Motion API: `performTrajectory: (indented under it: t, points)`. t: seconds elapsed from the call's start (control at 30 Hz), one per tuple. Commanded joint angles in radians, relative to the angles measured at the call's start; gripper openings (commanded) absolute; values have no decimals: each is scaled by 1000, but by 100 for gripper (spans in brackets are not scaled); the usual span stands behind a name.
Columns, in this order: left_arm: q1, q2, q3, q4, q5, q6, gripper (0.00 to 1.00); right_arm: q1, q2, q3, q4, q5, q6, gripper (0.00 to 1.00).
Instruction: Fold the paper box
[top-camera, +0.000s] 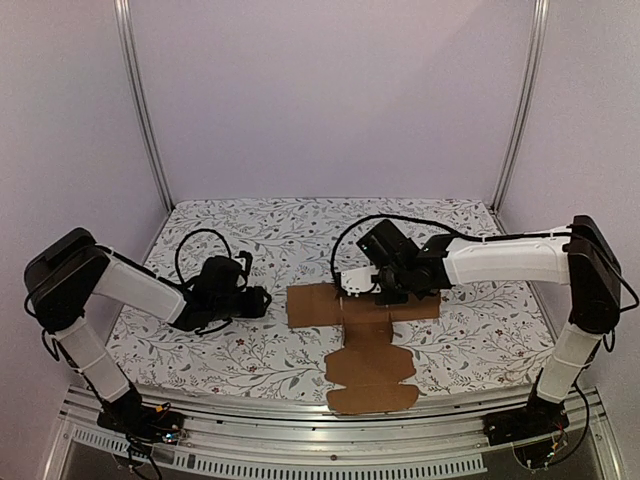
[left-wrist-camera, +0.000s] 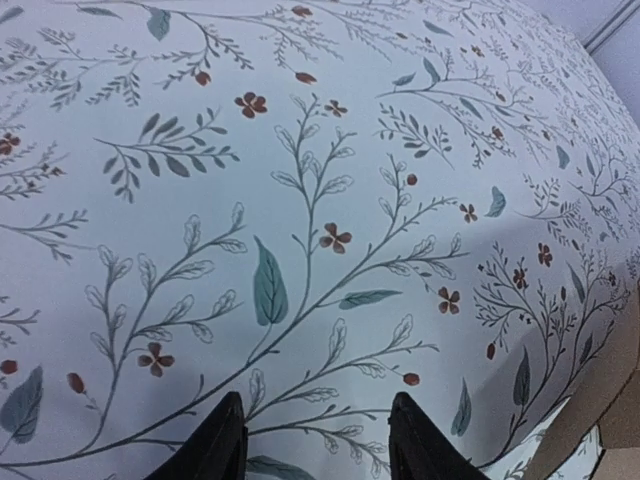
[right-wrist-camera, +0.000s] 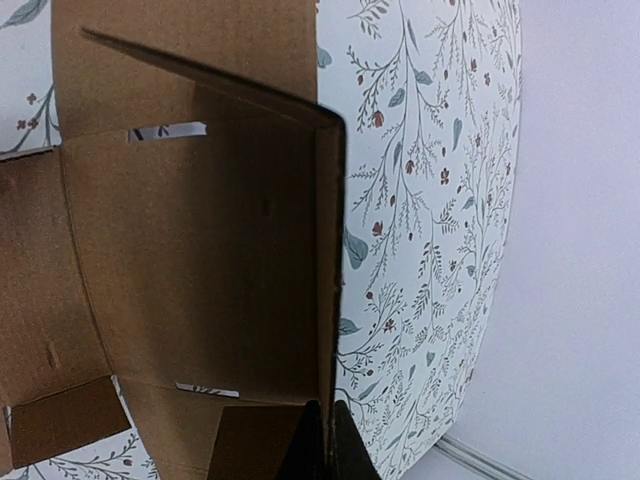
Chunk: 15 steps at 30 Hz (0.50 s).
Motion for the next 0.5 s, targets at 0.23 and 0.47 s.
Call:
performTrajectory:
  t: [0.23, 0.47]
  points:
    - [-29, 151, 30, 343, 448, 65, 46, 61, -146, -250, 453, 111, -142, 0]
    - [-114, 167, 106, 233, 468, 161, 46, 65, -151, -375, 694, 130, -236, 0]
